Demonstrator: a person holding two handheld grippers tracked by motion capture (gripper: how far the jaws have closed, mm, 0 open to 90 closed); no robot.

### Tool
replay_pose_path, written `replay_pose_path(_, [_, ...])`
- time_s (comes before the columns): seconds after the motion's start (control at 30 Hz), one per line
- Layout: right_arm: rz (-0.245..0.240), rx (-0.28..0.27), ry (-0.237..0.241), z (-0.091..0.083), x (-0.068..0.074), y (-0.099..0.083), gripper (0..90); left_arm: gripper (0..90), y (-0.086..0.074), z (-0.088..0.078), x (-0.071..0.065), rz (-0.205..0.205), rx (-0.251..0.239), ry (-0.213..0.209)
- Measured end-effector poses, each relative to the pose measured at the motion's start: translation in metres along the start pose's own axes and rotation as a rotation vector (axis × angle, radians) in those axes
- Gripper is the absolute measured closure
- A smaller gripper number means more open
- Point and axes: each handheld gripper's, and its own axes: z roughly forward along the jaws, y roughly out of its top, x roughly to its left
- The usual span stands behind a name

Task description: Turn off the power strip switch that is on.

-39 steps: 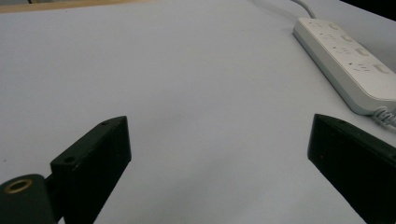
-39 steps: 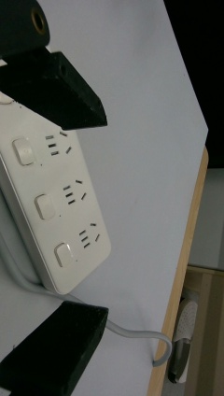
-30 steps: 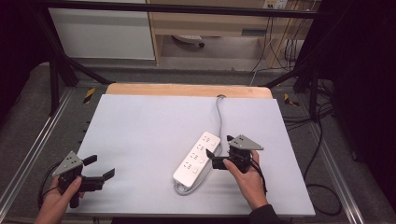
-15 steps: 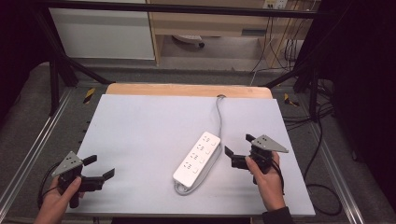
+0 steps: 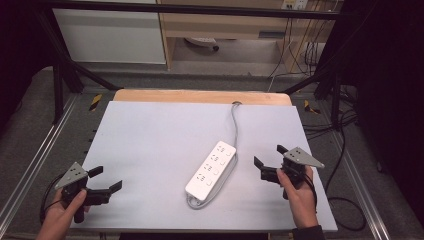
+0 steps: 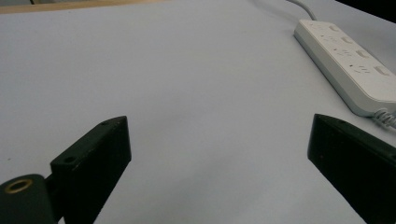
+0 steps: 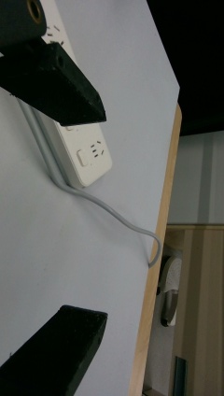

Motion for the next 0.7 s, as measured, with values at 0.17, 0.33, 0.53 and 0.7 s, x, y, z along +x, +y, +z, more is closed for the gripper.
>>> replay_pose_path(0.17, [0.014,0.004,-0.017,-0.007,-0.009,-0.006,5.5,6.1,0.000,0.000,0.000,-0.003,-0.005,0.003])
replay_pose_path(0.33, [0.025,0.011,-0.039,-0.014,-0.019,-0.012,5.5,6.1,0.000,-0.001,0.000,-0.007,-0.011,0.008])
replay_pose_path(0.53, [0.044,0.022,-0.064,-0.020,-0.032,-0.020,5.5,6.1,0.000,-0.001,0.001,-0.004,-0.013,0.012])
replay_pose_path(0.7, [0.059,0.027,-0.078,-0.020,-0.040,-0.026,5.7,6.1,0.000,-0.001,0.001,-0.004,-0.013,0.013])
